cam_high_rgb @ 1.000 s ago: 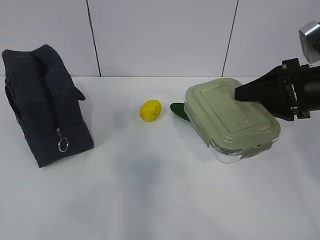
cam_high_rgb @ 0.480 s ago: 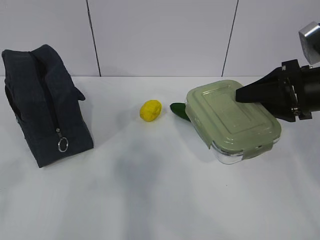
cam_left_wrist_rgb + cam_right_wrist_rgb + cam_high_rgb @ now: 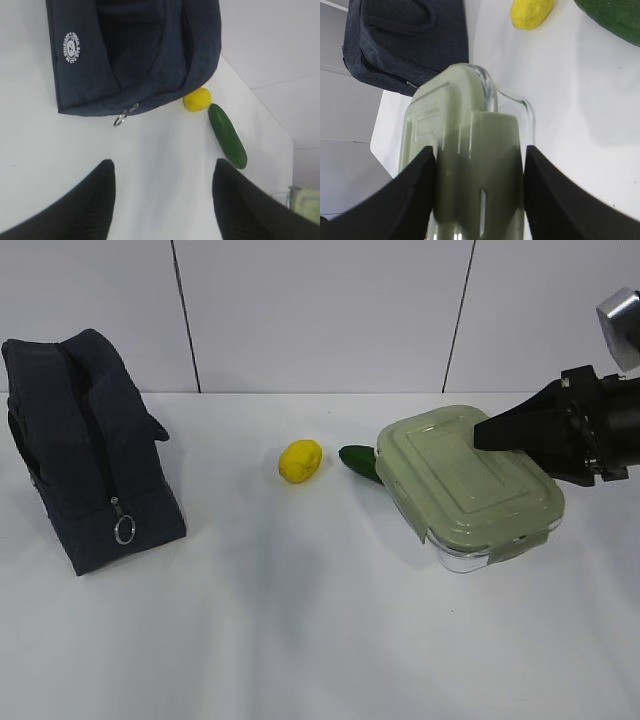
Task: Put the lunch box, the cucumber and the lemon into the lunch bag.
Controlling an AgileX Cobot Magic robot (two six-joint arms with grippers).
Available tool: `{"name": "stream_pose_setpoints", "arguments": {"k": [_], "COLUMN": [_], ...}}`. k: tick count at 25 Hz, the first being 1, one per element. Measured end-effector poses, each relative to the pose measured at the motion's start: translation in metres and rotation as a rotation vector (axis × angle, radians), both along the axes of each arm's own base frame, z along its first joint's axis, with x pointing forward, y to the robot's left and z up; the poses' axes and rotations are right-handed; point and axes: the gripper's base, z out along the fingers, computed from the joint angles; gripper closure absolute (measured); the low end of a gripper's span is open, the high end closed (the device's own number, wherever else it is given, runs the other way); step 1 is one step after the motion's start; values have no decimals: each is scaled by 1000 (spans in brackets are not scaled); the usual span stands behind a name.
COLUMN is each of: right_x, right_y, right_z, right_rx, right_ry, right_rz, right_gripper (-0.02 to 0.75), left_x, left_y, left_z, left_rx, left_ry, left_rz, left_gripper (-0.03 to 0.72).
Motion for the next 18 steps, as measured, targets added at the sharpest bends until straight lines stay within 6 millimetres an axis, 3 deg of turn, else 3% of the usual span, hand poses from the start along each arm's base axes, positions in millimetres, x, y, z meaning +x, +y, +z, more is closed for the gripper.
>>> {"name": "stream_pose_setpoints", "arguments": {"k": [3,10,18], "right_x": [0,1,1], "right_y": [0,-1,-1], "right_z": [0,0,-1], "right_rx": [-1,-8,-20], "right_ry": [0,-3,-15], "right_rz": [-2,-6,-3], "right_gripper": [328,328,328], "left_x": [26,93,157], "left_y": [2,6,9], "left_z": [2,30,23], "left_rx": [-17,5,9], "left_ry": [30,23,79], "left_rz": [29,36,43], "left_gripper": [253,253,253]}}
